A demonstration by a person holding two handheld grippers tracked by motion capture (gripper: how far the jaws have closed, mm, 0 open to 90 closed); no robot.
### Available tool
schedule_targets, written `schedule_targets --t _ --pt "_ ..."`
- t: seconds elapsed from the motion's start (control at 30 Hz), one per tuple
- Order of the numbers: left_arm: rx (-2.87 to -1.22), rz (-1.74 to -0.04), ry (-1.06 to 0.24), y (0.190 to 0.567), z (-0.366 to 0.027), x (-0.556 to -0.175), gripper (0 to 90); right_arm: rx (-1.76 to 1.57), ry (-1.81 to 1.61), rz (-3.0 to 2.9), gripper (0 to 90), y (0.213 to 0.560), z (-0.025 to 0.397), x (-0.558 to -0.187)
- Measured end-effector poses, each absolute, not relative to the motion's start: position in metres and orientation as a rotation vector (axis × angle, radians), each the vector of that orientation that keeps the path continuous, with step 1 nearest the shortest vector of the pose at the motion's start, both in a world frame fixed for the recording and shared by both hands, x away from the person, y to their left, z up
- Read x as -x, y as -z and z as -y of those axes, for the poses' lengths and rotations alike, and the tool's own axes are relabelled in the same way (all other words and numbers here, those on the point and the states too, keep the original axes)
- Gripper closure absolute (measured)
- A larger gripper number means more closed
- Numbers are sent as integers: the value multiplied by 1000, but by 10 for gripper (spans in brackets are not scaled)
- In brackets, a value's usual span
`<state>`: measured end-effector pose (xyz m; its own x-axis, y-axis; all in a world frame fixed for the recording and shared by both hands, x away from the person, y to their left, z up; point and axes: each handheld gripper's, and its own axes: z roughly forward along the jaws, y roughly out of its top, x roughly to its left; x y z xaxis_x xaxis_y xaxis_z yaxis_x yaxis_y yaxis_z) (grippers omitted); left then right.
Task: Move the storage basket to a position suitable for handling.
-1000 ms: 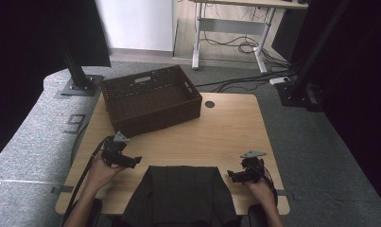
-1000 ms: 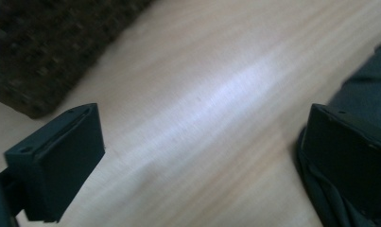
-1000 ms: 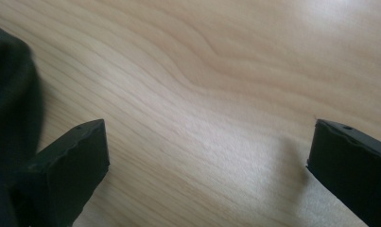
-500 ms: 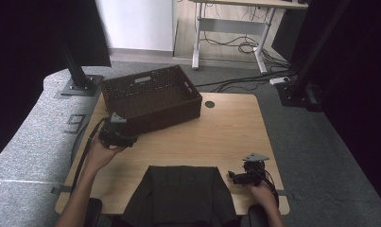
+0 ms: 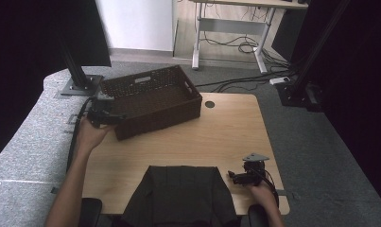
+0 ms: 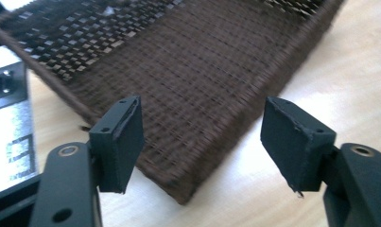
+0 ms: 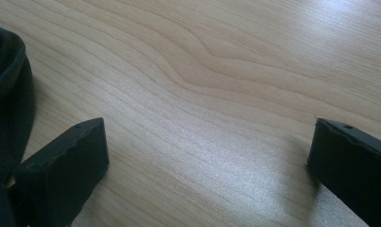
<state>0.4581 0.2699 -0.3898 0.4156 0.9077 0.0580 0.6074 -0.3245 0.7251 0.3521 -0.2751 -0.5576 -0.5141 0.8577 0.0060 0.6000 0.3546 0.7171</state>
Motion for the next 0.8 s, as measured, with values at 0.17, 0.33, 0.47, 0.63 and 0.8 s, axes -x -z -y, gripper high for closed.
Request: schedule_targets --t 0.17,0.33,0.47,0.63,0.8 --pt "-2058 -1320 -669 389 -278 -472 369 -1281 -956 -2251 0 558 275 -352" --pt "-2070 -1368 -702 400 -285 -482 471 -1281 -956 -2251 0 558 275 -352" --pt "-2053 -1416 -659 412 -291 -489 512 -1281 -956 -2251 0 558 275 -352" --pt "-2059 -1459 -642 426 -293 -492 514 -1281 -956 -2251 0 558 275 -352" --pt "-2101 -1482 -677 436 -291 -494 492 -1281 -956 -2251 0 558 275 -352"
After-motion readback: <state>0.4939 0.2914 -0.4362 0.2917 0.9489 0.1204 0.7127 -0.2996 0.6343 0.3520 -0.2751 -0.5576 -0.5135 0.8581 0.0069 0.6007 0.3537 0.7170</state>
